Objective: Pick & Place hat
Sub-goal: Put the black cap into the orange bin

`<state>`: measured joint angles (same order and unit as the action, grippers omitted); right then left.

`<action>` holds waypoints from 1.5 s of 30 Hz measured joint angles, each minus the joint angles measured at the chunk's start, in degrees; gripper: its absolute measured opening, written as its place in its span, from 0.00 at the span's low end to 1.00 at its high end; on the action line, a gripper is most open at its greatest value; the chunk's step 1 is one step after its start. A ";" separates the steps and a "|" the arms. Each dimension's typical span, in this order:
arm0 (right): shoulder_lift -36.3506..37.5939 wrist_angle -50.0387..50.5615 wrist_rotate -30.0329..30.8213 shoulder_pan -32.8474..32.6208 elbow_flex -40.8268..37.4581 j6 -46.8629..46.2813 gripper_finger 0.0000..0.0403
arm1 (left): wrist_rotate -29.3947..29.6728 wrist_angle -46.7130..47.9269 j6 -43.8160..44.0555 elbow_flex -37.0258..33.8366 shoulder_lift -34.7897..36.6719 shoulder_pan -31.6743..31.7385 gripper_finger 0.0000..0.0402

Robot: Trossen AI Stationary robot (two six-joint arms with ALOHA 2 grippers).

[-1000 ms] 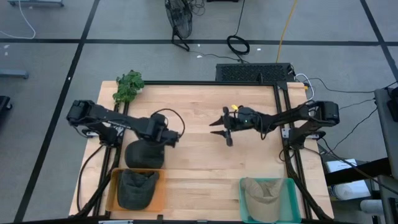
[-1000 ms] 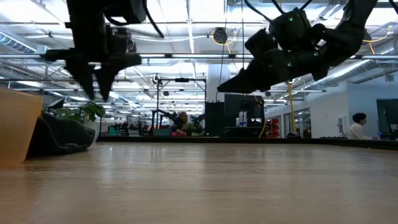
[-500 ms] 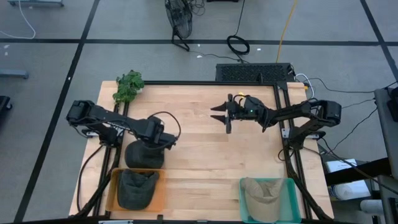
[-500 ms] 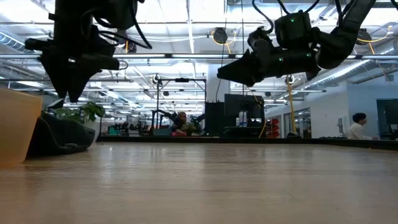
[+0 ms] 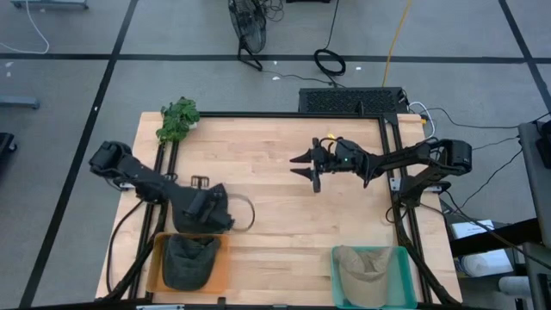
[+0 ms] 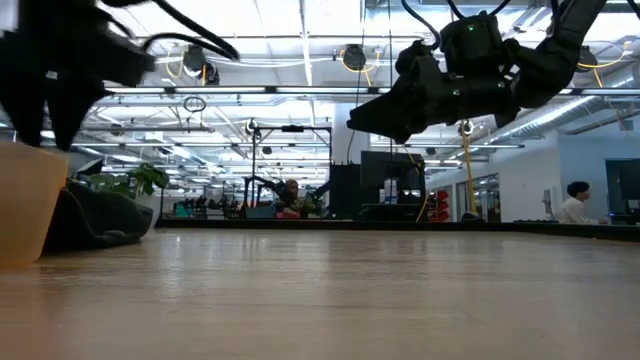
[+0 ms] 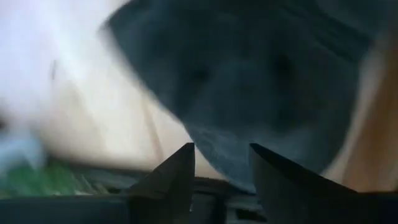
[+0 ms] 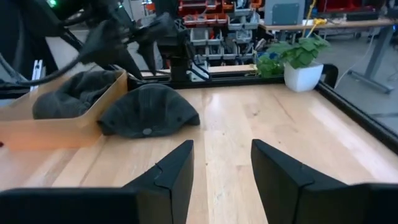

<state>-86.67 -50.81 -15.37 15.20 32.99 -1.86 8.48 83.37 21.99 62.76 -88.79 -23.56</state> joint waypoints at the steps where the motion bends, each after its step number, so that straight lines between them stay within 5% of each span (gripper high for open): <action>1: 0.02 -0.06 -0.01 -0.14 0.00 0.75 0.35 | -1.18 0.02 -5.89 0.00 0.00 -1.14 0.41; 5: 0.00 0.01 -0.01 -0.32 0.00 1.21 0.35 | -4.34 0.97 -26.77 0.00 0.00 -4.65 0.41; 9: 0.00 0.93 -0.01 -0.33 0.00 0.87 0.35 | 2.51 4.02 -39.75 0.00 -0.01 -6.37 0.41; 20: 0.00 2.81 0.12 0.82 0.00 3.65 0.35 | 3.71 -2.63 -61.86 -4.01 -0.02 0.21 0.52; 32: 0.01 12.46 0.18 0.90 0.00 4.09 0.35 | 1.98 -9.96 -68.11 -7.06 -0.02 -0.51 0.68; 45: 0.00 14.23 0.21 0.86 0.00 1.94 0.35 | -2.60 -10.09 -60.15 -7.81 -0.02 -6.88 0.41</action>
<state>-86.67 -36.58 -15.16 16.06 32.99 0.08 5.88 73.27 -38.16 54.95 -88.82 -30.44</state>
